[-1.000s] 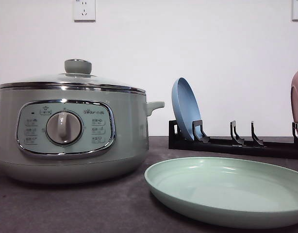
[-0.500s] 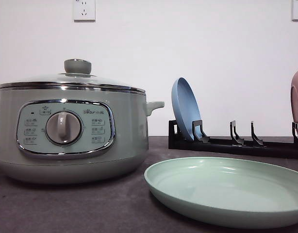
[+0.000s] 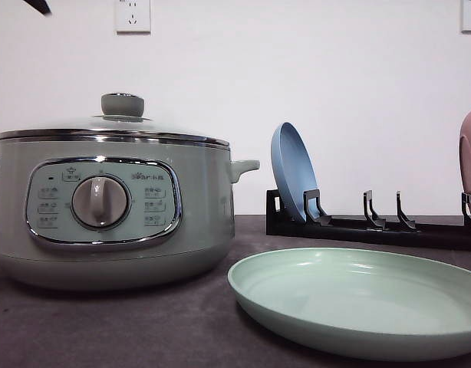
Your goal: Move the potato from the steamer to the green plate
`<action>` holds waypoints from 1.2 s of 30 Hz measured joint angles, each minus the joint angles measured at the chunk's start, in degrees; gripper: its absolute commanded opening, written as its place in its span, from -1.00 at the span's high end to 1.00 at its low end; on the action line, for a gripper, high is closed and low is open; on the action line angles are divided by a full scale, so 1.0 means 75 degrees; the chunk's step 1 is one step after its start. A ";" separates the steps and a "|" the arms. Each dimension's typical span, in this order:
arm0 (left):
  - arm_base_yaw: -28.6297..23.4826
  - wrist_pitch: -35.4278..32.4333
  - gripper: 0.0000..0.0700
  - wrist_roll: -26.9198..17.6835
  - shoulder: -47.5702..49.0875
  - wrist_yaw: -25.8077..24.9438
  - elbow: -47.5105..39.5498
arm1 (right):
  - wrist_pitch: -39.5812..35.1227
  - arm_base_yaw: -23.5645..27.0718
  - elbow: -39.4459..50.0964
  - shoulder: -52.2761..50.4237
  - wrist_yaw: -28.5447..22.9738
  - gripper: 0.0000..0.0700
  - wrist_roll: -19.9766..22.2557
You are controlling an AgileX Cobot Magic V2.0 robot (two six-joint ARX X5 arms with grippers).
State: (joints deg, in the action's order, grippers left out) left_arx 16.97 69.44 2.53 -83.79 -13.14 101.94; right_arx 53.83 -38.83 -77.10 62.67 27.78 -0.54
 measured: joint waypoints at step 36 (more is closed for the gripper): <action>0.1110 0.0773 -0.55 -0.0213 -0.2905 0.1597 0.0986 | 0.0168 0.0000 0.0000 0.0000 -0.0127 -0.06 0.0050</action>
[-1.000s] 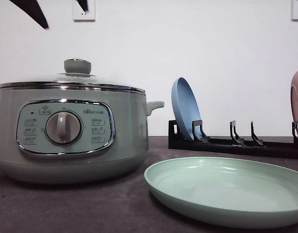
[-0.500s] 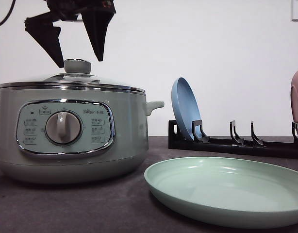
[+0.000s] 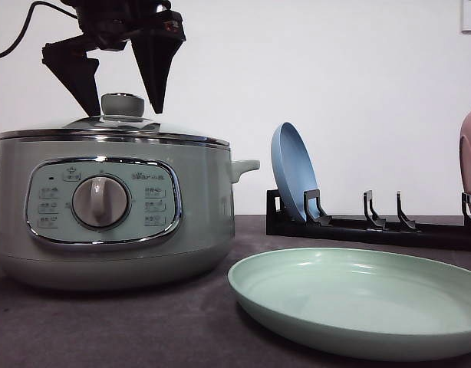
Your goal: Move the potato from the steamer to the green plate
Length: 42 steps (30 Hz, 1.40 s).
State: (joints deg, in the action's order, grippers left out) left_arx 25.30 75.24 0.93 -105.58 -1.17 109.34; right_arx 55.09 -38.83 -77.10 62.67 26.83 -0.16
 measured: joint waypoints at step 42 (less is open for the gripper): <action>0.0000 0.0686 -0.44 0.0011 -0.0061 0.0023 0.0615 | 0.0137 0.0000 0.0000 0.0000 -0.0003 -0.06 0.0026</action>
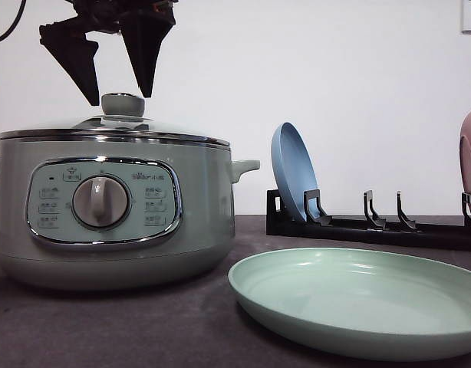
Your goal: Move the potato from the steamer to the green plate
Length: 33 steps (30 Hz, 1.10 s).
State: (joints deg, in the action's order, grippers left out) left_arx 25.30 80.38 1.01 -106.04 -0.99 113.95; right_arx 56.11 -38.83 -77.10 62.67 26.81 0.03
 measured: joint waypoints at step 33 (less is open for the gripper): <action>-0.0003 -0.0178 -0.43 0.0082 -0.0281 0.0000 0.0000 | 0.0000 0.0000 0.0000 0.0000 -0.0003 -0.06 -0.0003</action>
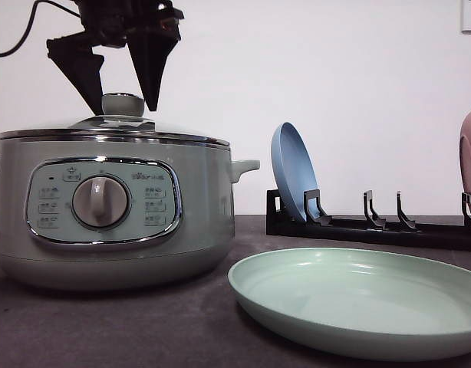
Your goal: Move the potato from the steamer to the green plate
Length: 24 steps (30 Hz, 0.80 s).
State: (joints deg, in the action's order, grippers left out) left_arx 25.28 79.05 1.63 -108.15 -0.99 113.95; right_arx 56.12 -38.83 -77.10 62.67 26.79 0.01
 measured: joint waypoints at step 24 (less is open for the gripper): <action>-0.0173 0.0195 1.00 -0.0114 0.0376 -0.0090 0.0026 | -0.0003 0.0000 0.0000 0.0000 -0.0009 -0.06 -0.0064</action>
State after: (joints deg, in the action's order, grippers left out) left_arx 23.98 80.51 0.77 -105.33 -1.67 114.15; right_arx 56.10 -38.83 -77.10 62.67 26.72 -0.46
